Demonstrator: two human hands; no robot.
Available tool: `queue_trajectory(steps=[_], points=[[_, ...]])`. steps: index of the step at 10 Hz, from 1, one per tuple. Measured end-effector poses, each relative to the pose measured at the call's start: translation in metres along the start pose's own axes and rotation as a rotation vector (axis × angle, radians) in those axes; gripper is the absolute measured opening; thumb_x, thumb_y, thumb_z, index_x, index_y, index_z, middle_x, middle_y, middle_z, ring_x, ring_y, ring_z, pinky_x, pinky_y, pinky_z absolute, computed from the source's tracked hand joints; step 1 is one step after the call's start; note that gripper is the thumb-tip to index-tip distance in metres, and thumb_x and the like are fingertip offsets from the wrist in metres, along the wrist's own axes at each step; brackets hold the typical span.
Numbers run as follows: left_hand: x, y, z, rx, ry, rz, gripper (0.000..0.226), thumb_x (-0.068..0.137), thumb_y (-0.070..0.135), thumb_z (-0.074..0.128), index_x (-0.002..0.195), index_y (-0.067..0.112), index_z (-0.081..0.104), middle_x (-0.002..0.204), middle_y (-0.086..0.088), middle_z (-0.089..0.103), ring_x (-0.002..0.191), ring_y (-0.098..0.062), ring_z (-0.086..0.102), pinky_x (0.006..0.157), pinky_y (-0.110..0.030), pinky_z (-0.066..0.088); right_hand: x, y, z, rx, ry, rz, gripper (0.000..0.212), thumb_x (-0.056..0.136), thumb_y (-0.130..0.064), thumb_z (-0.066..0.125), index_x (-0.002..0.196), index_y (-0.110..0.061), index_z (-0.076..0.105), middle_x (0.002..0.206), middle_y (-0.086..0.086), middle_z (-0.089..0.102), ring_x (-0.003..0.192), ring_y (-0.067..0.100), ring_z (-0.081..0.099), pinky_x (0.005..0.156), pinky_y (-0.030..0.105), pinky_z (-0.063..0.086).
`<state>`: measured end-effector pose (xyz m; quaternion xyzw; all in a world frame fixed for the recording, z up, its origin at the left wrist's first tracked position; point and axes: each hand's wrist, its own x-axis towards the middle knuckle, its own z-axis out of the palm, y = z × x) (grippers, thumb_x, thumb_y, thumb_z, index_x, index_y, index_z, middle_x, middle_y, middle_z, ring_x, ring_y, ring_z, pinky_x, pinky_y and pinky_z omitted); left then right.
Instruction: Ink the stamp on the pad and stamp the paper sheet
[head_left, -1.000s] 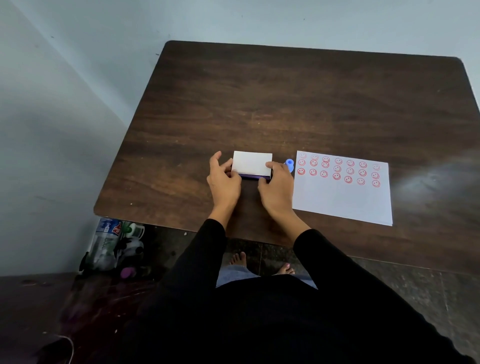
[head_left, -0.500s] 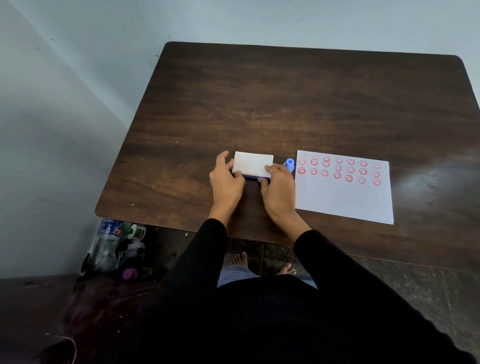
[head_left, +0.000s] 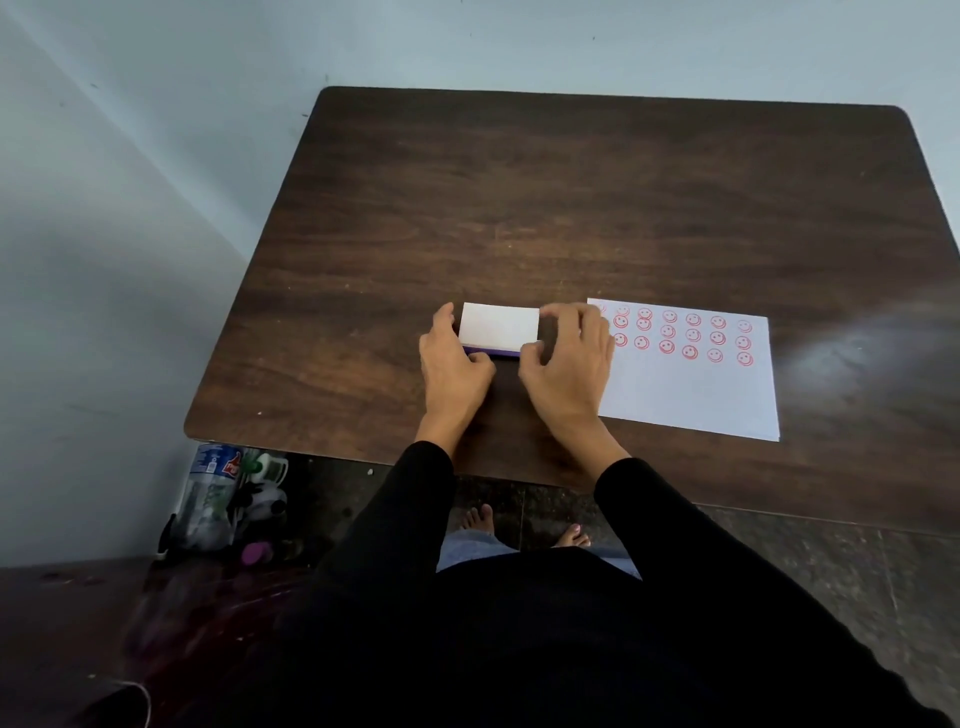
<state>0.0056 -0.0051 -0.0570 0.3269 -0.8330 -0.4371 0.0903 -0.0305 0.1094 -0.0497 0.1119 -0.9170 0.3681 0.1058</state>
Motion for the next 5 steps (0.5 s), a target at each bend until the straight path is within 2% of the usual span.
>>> queue_trajectory(steps=[1, 2, 3, 4, 5], points=[[0.000, 0.000, 0.001, 0.029, 0.005, -0.019, 0.068, 0.077, -0.001, 0.052, 0.141, 0.011, 0.031, 0.135, -0.014, 0.050, 0.126, -0.028, 0.040, 0.103, -0.030, 0.032, 0.010, 0.012, -0.003, 0.033, -0.047, 0.123, 0.042, 0.080, -0.008, 0.057, 0.121, -0.011, 0.050, 0.134, 0.010, 0.047, 0.122, 0.025, 0.043, 0.101, 0.037, 0.038], [0.000, 0.002, 0.001, 0.041, 0.011, 0.001, 0.067, 0.078, -0.001, 0.051, 0.141, 0.011, 0.031, 0.135, -0.013, 0.051, 0.125, -0.029, 0.041, 0.109, -0.039, 0.033, 0.014, 0.026, -0.004, 0.053, -0.134, 0.171, 0.034, 0.089, -0.012, 0.054, 0.123, -0.010, 0.049, 0.130, 0.011, 0.053, 0.118, 0.026, 0.047, 0.094, 0.033, 0.041], [0.000, 0.005, 0.001, 0.078, 0.015, 0.011, 0.066, 0.079, -0.001, 0.052, 0.140, 0.011, 0.032, 0.134, -0.010, 0.053, 0.126, -0.027, 0.042, 0.112, -0.039, 0.029, 0.014, 0.029, -0.003, 0.068, -0.205, 0.174, 0.030, 0.091, -0.012, 0.052, 0.122, -0.012, 0.051, 0.121, 0.011, 0.060, 0.111, 0.026, 0.052, 0.089, 0.032, 0.043], [0.001, 0.005, 0.002, 0.099, 0.009, -0.004, 0.069, 0.078, -0.003, 0.053, 0.141, 0.014, 0.031, 0.135, -0.009, 0.052, 0.127, -0.025, 0.041, 0.111, -0.038, 0.024, 0.015, 0.028, -0.002, 0.078, -0.221, 0.153, 0.032, 0.091, -0.013, 0.053, 0.123, -0.012, 0.051, 0.120, 0.010, 0.061, 0.111, 0.026, 0.053, 0.089, 0.034, 0.044], [-0.003, 0.010, 0.003, 0.149, 0.039, -0.005, 0.075, 0.074, -0.004, 0.056, 0.141, 0.015, 0.030, 0.140, -0.008, 0.047, 0.132, -0.025, 0.037, 0.112, -0.039, 0.021, 0.011, 0.028, -0.006, 0.096, -0.202, 0.146, 0.048, 0.083, -0.014, 0.060, 0.129, -0.016, 0.045, 0.130, 0.008, 0.055, 0.119, 0.023, 0.048, 0.097, 0.035, 0.041]])
